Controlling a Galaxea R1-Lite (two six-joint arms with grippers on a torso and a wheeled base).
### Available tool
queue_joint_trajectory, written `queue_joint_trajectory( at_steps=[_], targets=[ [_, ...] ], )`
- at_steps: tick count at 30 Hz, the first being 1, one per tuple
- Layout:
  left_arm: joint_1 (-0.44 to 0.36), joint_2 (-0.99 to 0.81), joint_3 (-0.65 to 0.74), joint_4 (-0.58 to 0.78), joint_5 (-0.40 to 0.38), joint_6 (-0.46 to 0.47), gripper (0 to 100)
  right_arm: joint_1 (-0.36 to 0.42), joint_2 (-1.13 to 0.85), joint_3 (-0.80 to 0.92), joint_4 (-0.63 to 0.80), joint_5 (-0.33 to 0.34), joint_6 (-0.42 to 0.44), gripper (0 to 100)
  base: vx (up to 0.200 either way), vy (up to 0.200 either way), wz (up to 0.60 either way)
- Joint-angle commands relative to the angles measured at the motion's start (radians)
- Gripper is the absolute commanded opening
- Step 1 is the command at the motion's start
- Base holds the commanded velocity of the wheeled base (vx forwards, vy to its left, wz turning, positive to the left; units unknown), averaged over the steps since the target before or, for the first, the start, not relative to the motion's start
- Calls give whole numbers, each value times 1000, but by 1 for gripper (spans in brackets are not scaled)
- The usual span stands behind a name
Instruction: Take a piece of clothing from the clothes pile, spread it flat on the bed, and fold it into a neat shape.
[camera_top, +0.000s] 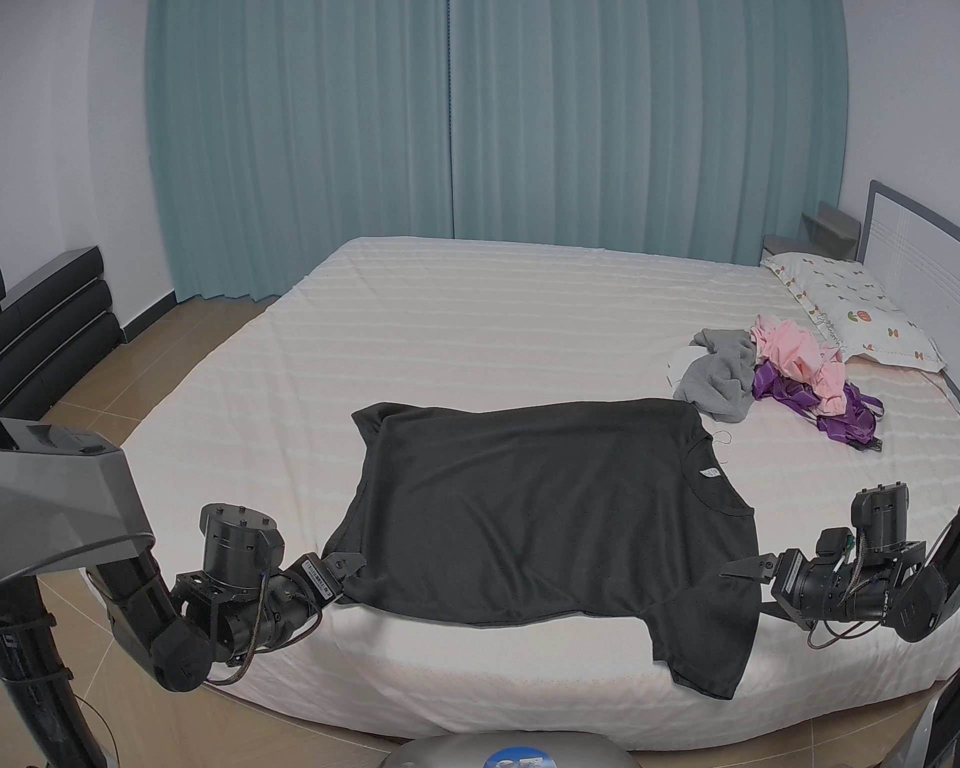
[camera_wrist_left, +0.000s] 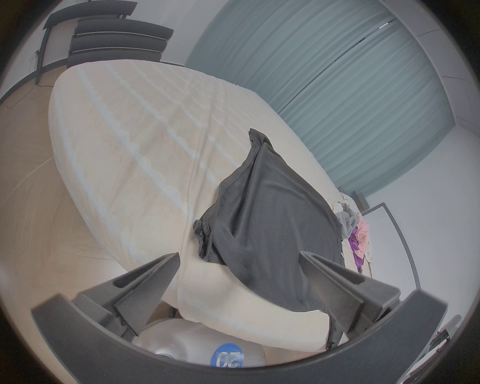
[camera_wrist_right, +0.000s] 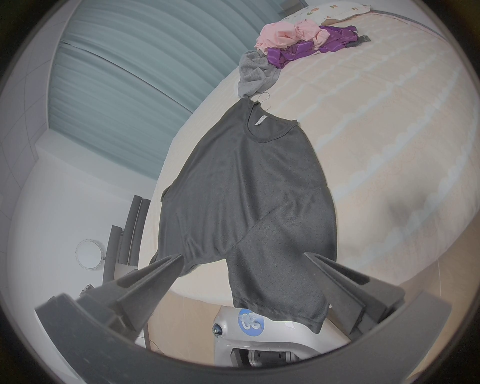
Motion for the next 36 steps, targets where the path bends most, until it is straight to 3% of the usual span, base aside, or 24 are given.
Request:
queue_joint_trajectory(
  at_steps=[1,8,9,22,36],
  targets=[
    [6,101,-26,-49,8,3,100,2,21,-1,0,0,-1,100,0,0,0],
    [14,187,-74,-112,56,6,100,2,44,-7,-2,-1,-1,100,0,0,0],
    [16,187,-72,-112,56,6,0,2,44,-7,-2,-1,-1,100,0,0,0],
    [42,82,-36,-102,77,27,0,2,44,-9,-2,-3,1,100,0,0,0],
    [28,3,33,-100,90,277,0,-1,54,-9,0,-3,-1,100,0,0,0]
  ],
)
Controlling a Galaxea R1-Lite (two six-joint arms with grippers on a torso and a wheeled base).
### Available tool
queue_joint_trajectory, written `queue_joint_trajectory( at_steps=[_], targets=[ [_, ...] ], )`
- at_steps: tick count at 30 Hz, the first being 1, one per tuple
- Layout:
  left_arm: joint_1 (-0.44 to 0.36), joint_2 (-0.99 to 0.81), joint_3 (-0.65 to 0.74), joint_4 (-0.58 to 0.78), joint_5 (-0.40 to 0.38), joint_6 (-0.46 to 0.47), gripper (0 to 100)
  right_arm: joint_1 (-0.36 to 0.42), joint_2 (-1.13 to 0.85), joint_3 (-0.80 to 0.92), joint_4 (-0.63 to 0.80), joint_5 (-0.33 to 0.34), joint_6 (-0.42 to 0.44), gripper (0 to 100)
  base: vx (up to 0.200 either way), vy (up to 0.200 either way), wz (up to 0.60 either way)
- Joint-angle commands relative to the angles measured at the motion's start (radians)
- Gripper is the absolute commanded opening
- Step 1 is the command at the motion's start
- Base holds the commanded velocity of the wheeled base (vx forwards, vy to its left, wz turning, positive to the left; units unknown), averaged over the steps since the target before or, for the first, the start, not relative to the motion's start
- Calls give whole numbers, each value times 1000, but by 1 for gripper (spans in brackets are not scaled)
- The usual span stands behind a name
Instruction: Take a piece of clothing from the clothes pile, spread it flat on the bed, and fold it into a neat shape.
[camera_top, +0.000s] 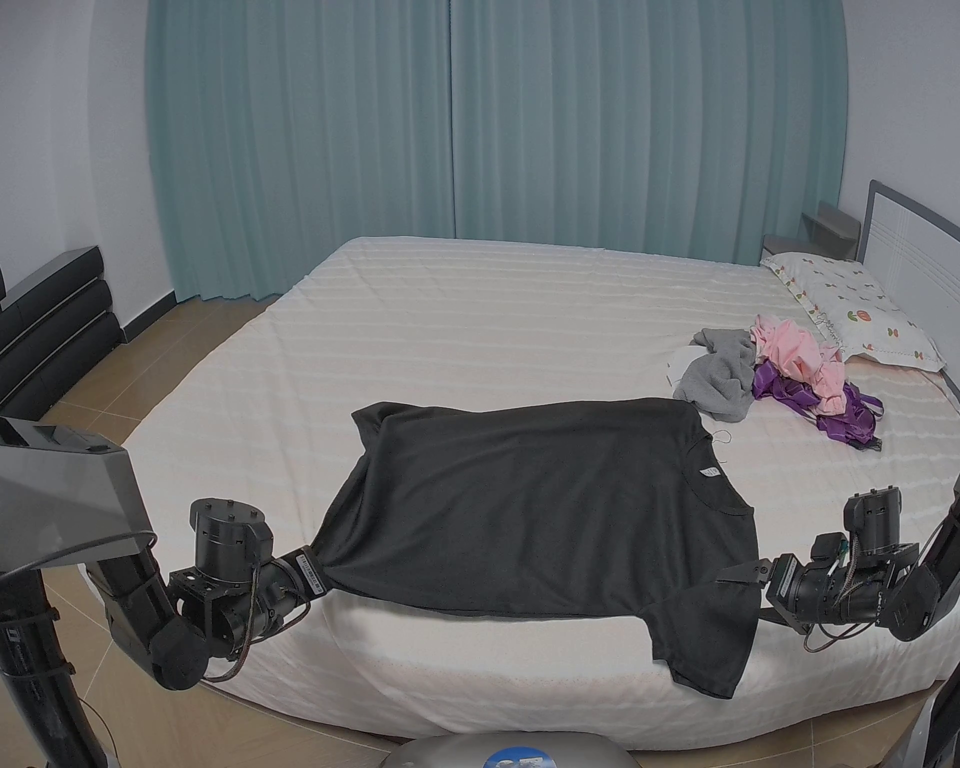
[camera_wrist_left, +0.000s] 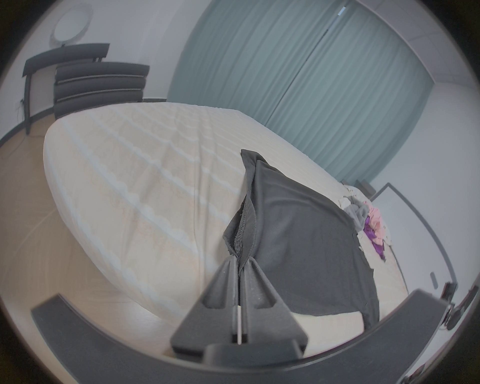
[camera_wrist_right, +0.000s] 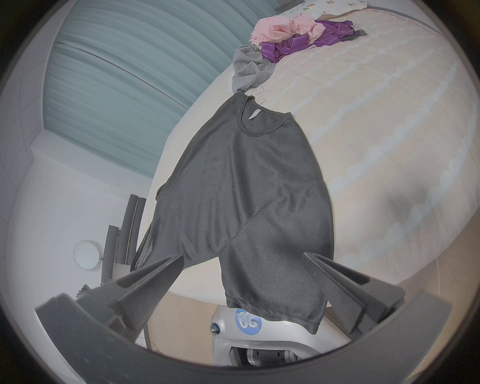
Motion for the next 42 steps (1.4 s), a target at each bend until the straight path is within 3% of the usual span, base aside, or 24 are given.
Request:
queue_joint_trajectory(
  at_steps=[1,9,10,22,29,42],
  targets=[
    [-2,-22,29,0,2,39,0,-1,16,-2,0,1,-1,100,0,0,0],
    [6,-28,45,2,19,81,0,-1,33,-3,-2,-1,-1,100,0,0,0],
    [6,-23,42,3,19,81,100,-1,33,-3,-2,-1,-1,100,0,0,0],
    [47,15,-14,23,-3,55,100,-42,46,-2,0,-10,-20,100,0,0,0],
    [46,18,3,23,-76,-73,100,-81,98,8,0,-16,-104,100,0,0,0],
    [46,38,29,15,-81,-85,100,-73,186,-6,0,-21,-127,100,0,0,0]
  ],
)
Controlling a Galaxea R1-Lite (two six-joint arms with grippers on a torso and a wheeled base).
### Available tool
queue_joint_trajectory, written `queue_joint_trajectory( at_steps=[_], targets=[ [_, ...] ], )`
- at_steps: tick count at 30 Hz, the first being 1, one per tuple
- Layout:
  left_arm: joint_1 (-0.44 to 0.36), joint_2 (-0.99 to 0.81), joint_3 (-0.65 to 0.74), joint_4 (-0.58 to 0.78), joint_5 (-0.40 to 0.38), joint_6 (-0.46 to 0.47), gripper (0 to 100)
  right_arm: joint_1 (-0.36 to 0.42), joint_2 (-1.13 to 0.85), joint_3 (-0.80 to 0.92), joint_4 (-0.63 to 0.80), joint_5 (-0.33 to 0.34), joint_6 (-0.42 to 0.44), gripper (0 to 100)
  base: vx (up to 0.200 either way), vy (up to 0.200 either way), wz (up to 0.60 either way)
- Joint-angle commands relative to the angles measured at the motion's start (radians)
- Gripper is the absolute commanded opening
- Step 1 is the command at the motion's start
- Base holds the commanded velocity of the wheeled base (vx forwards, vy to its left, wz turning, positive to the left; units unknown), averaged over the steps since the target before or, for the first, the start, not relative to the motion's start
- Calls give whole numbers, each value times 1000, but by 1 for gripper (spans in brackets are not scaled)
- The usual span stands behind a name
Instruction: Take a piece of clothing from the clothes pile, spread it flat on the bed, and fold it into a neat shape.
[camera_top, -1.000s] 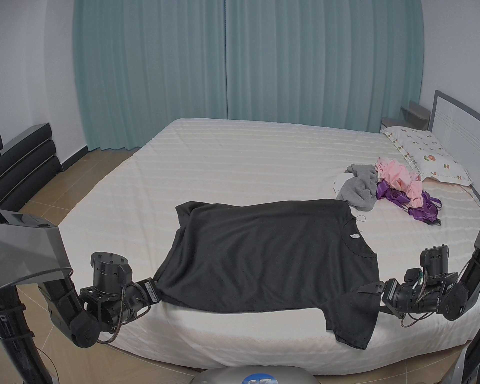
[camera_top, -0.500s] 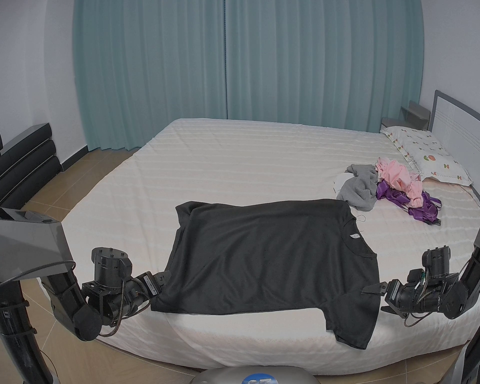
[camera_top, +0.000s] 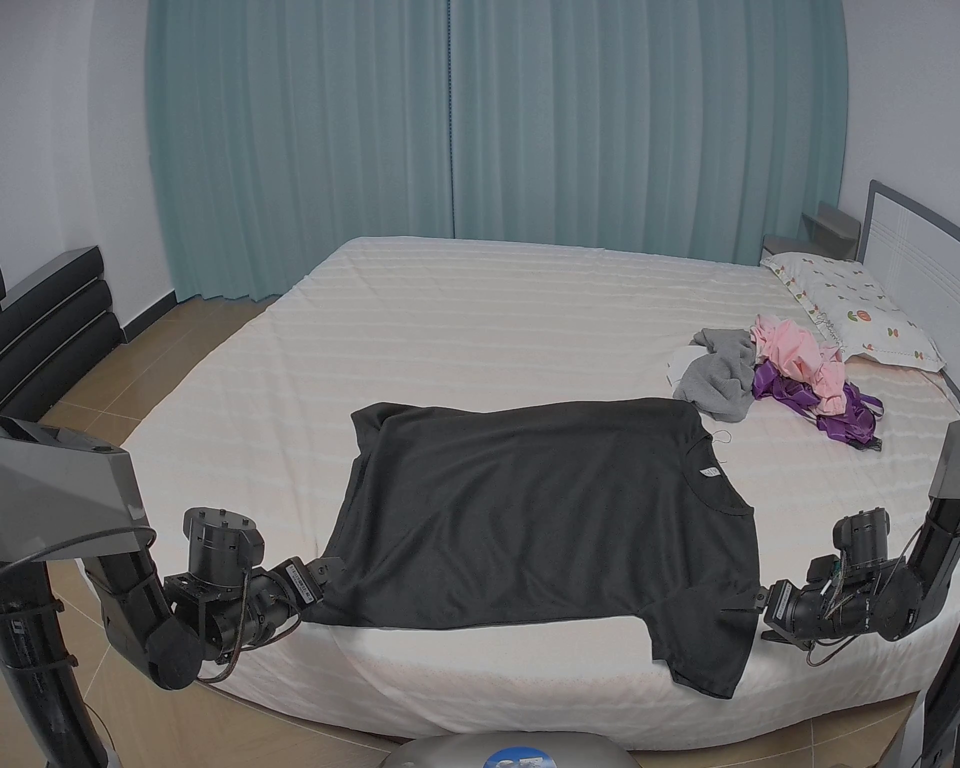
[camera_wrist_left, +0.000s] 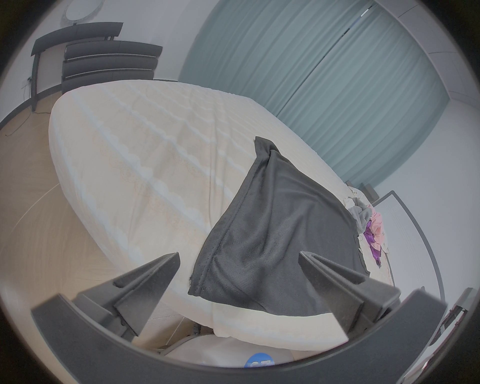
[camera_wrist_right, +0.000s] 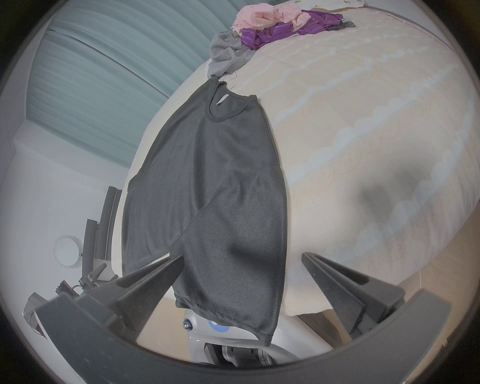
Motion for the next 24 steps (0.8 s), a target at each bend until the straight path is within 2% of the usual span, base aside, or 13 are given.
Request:
queue_joint_trajectory(
  at_steps=[1,6,7,17,20,24],
  targets=[
    [-1,13,3,-1,2,-12,100,3,46,-13,-1,1,0,100,0,0,0],
    [1,5,12,-1,2,-29,100,31,77,-36,-4,1,9,100,0,0,0],
    [1,3,15,-1,2,-29,100,34,77,-38,-7,1,10,0,0,0,0],
    [-2,2,49,2,2,-29,100,8,30,5,-14,-30,-6,0,0,0,0],
    [-8,3,61,4,0,-29,100,-16,0,16,3,-34,-43,0,0,0,0],
    [-13,13,74,7,2,-28,100,-62,-19,50,4,-34,-137,0,0,0,0]
  ],
)
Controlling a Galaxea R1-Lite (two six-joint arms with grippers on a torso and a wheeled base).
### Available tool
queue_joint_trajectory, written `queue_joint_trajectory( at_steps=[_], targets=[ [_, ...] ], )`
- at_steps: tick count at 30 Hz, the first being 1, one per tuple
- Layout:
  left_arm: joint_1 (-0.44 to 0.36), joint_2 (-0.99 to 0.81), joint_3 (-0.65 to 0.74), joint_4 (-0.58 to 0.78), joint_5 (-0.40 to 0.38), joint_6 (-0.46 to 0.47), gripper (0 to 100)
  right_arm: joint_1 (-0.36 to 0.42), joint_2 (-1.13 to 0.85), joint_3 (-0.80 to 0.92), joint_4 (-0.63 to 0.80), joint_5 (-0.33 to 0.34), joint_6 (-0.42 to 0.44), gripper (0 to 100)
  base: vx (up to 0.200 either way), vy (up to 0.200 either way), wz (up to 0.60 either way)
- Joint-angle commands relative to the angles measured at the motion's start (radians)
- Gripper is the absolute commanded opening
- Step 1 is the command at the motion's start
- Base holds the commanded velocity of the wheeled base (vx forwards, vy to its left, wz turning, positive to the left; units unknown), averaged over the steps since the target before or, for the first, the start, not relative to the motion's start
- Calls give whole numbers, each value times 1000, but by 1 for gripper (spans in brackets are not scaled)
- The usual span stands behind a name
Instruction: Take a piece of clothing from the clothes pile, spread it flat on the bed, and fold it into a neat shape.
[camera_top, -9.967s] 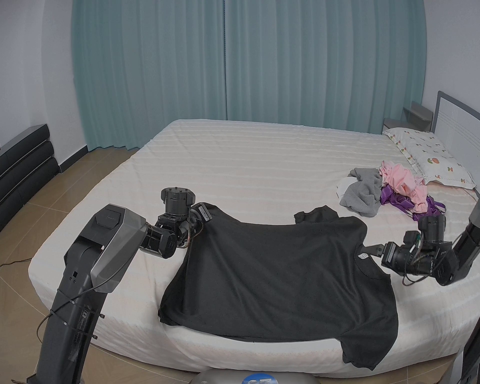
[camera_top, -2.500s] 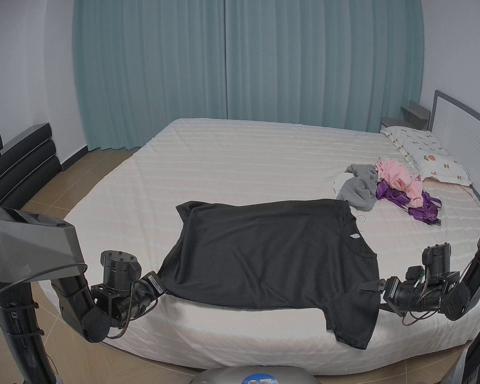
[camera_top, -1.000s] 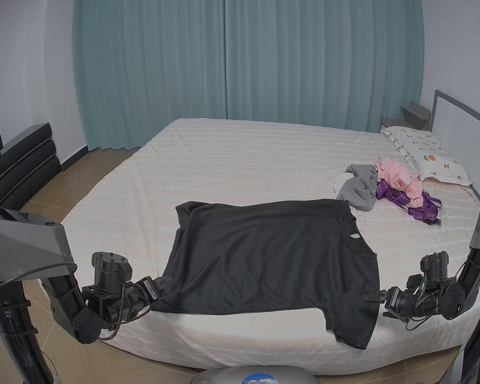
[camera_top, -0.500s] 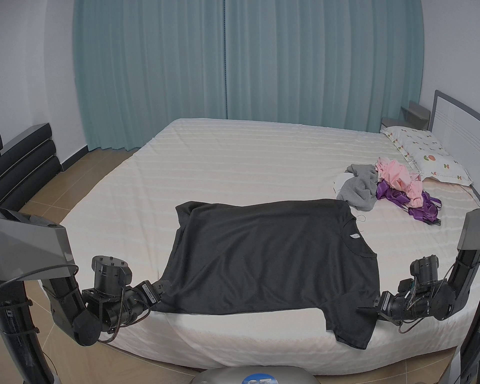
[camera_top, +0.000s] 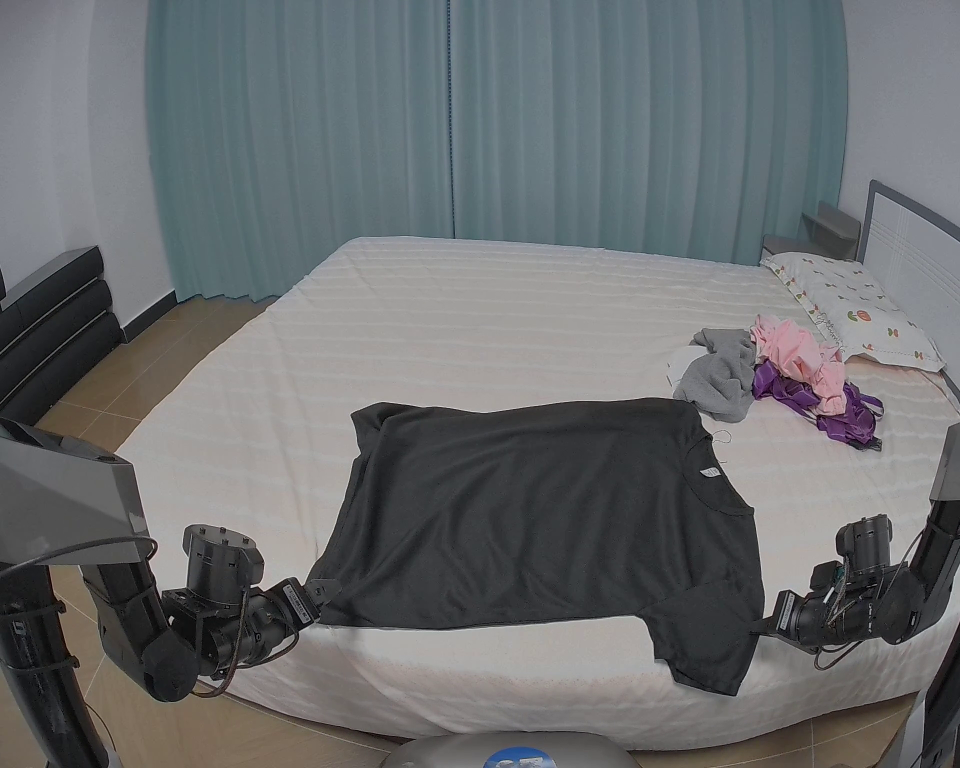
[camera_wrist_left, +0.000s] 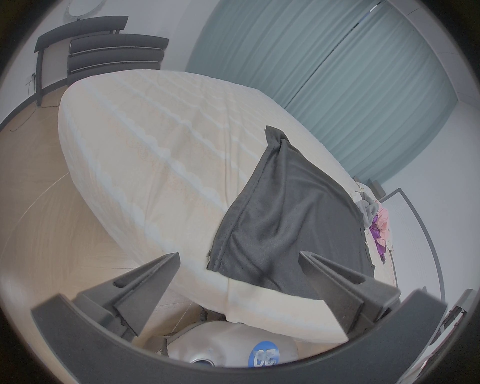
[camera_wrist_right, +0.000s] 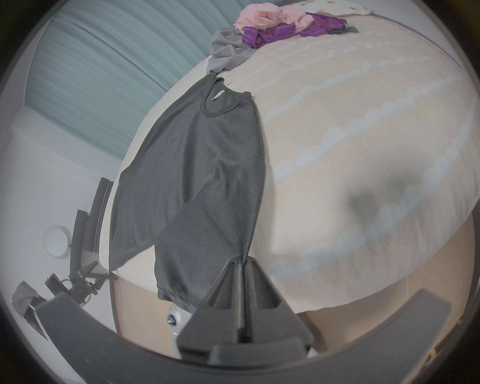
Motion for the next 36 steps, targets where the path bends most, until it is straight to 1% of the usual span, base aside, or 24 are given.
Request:
queue_joint_trajectory(
  at_steps=[1,4,5,6,11,17,24,30,31,36],
  targets=[
    [-6,9,15,2,1,1,100,-46,-32,28,1,0,-47,0,0,0,0],
    [-14,13,15,2,0,-1,100,-86,-34,37,2,0,-98,0,0,0,0],
    [-14,13,15,2,0,-1,100,-88,-34,37,2,0,-99,0,0,0,0],
    [-18,24,15,2,0,-1,100,-100,-34,45,5,0,-125,0,0,0,0],
    [-26,89,-4,-11,4,-16,100,-134,-38,51,5,0,-171,0,0,0,0],
    [-31,105,-60,-11,4,-87,100,-137,-41,48,5,1,-173,0,0,0,0],
    [-31,136,-109,-11,3,-98,100,-165,-41,37,5,3,-173,0,0,0,0],
    [-41,155,-126,-11,3,-102,100,-158,-34,36,5,9,-173,0,0,0,0],
    [-41,155,-126,-11,3,-102,0,-158,-34,36,4,9,-173,0,0,0,0],
    [-48,145,-109,-11,4,-114,0,-160,-32,36,4,9,-173,0,0,0,0]
  ],
)
